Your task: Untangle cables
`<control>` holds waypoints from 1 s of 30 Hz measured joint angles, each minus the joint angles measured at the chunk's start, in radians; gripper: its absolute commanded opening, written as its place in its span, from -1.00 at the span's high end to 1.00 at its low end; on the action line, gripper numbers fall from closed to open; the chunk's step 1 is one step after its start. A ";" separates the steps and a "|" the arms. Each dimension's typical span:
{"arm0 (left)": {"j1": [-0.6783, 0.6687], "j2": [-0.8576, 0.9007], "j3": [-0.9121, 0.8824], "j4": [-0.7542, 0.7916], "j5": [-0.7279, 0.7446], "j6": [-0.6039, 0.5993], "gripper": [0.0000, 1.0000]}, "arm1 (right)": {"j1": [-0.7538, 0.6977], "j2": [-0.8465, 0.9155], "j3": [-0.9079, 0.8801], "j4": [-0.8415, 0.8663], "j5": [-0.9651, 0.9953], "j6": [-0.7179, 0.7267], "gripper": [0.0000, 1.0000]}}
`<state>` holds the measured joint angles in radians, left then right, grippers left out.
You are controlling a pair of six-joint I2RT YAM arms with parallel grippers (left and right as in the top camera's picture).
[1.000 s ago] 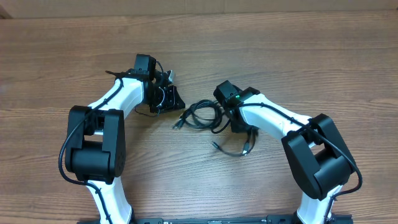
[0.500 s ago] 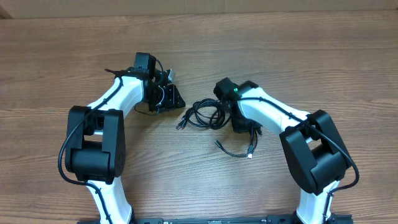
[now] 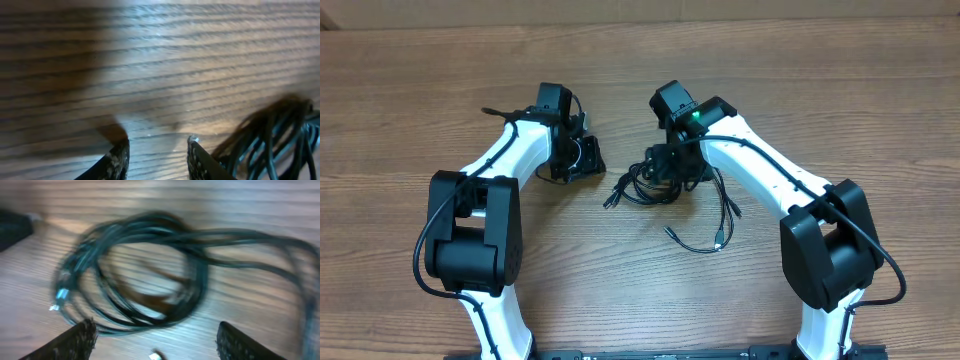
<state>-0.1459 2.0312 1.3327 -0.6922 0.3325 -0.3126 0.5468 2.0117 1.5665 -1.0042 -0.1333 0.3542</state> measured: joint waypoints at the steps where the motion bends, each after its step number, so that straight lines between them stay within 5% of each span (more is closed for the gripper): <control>1: -0.001 0.000 0.002 -0.001 -0.011 -0.007 0.21 | 0.003 0.000 -0.012 0.026 -0.021 -0.001 -0.46; 8: -0.001 -0.002 0.005 -0.003 -0.043 -0.029 0.16 | 0.066 0.000 -0.121 0.173 -0.097 0.008 -0.16; 25: -0.001 -0.002 0.009 -0.003 -0.057 -0.029 0.12 | 0.207 0.000 -0.266 0.538 -0.287 0.188 0.04; 30: 0.000 -0.002 0.009 -0.003 -0.057 -0.029 0.14 | 0.226 0.000 -0.263 0.513 -0.342 0.195 0.04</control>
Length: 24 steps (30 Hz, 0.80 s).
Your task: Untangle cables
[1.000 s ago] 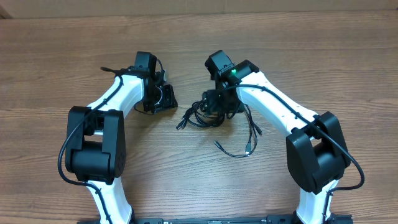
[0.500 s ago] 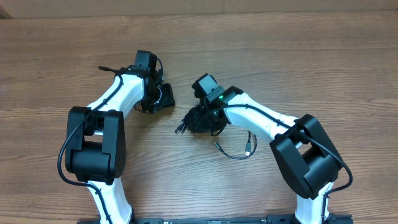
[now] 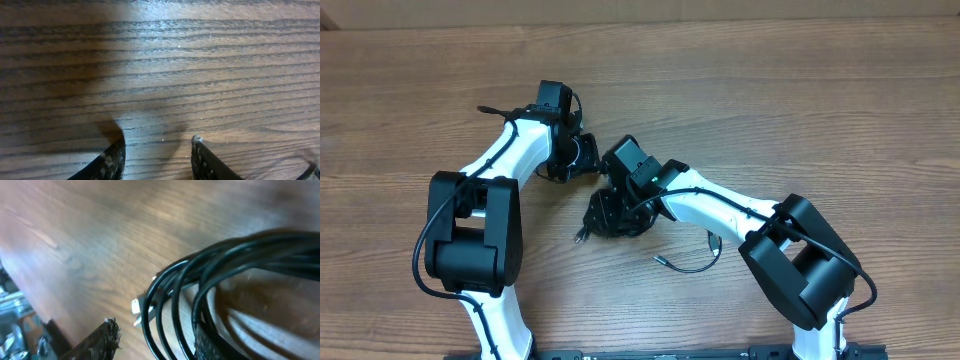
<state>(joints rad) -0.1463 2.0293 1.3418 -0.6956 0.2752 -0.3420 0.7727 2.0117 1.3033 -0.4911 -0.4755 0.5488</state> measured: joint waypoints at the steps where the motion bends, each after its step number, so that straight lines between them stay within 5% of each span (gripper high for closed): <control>1: 0.000 0.000 0.000 0.000 0.000 0.000 0.16 | -0.002 0.000 0.002 -0.011 -0.007 0.002 0.03; 11: 0.002 0.000 0.000 -0.012 0.036 0.077 0.53 | -0.114 -0.084 0.031 -0.151 -0.022 0.001 0.04; 24: 0.002 0.000 0.002 -0.116 0.167 0.330 0.00 | -0.096 -0.060 0.027 -0.264 0.219 0.146 0.12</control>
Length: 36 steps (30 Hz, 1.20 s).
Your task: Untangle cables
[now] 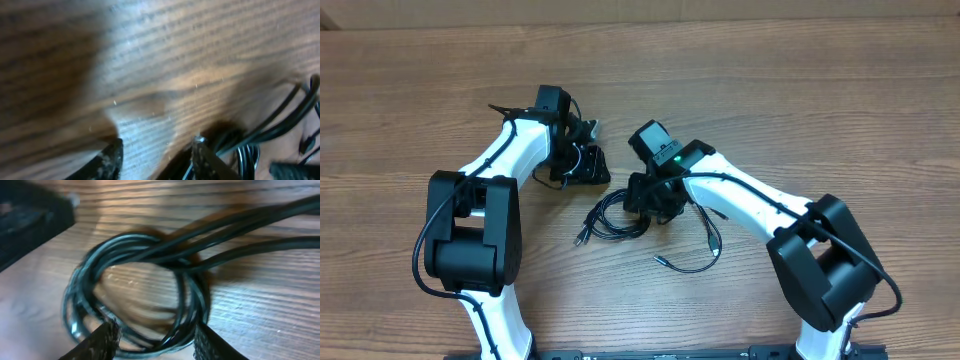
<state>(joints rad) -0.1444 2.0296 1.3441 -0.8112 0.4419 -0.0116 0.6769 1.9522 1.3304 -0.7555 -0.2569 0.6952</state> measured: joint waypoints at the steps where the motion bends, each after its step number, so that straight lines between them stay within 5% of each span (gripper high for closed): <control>1: 0.000 0.000 0.004 -0.014 0.002 0.014 0.02 | 0.000 0.002 -0.002 0.003 0.004 0.002 0.14; 13: 0.001 0.000 0.033 -0.126 0.015 0.187 0.14 | 0.000 0.034 -0.072 0.104 0.045 0.109 0.67; 23: 0.001 0.000 0.033 -0.188 0.046 0.331 0.21 | 0.000 0.035 -0.076 0.113 0.045 0.116 0.71; 27: 0.001 0.000 0.033 -0.195 0.049 0.353 0.04 | 0.000 0.035 -0.076 0.118 0.045 0.116 0.71; 32: 0.001 0.000 0.033 -0.211 0.052 0.364 0.06 | 0.000 0.038 -0.078 0.154 0.046 0.116 0.76; 36: 0.001 0.000 0.033 -0.211 0.052 0.368 0.46 | 0.000 0.039 -0.082 0.179 0.048 0.117 0.83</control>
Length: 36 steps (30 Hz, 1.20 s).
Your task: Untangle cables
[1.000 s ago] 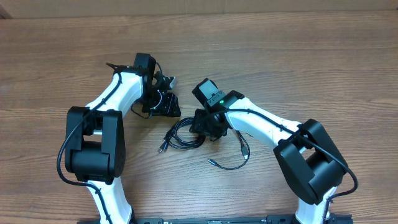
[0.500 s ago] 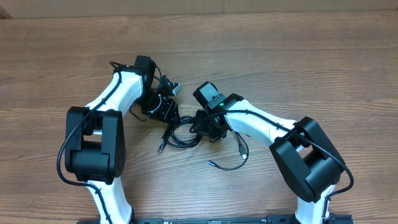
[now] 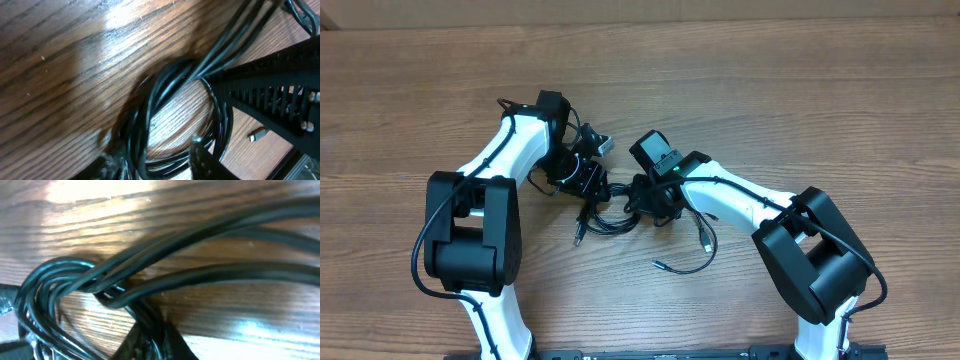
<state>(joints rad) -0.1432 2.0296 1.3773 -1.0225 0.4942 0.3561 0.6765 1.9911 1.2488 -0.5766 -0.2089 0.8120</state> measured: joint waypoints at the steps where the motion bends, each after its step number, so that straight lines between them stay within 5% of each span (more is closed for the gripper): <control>1: 0.000 0.000 0.000 0.000 0.000 0.004 0.60 | 0.000 0.001 0.000 0.007 0.000 0.000 0.83; 8: 0.001 0.000 0.000 0.005 -0.019 0.011 0.66 | 0.000 0.004 0.000 0.014 0.003 0.000 0.83; 21: 0.001 0.000 0.000 0.005 -0.061 0.016 0.19 | 0.000 0.005 0.000 0.016 0.003 0.000 0.83; 32: 0.001 0.000 0.000 0.020 -0.117 0.001 0.92 | 0.000 0.005 0.000 0.017 0.003 0.000 0.93; 36: 0.001 0.000 0.001 0.036 -0.103 -0.010 0.92 | -0.002 0.005 0.000 0.017 -0.012 -0.002 0.93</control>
<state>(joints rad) -0.1425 2.0296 1.3785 -0.9867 0.3908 0.3466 0.6750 1.9965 1.2488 -0.5598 -0.2211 0.8104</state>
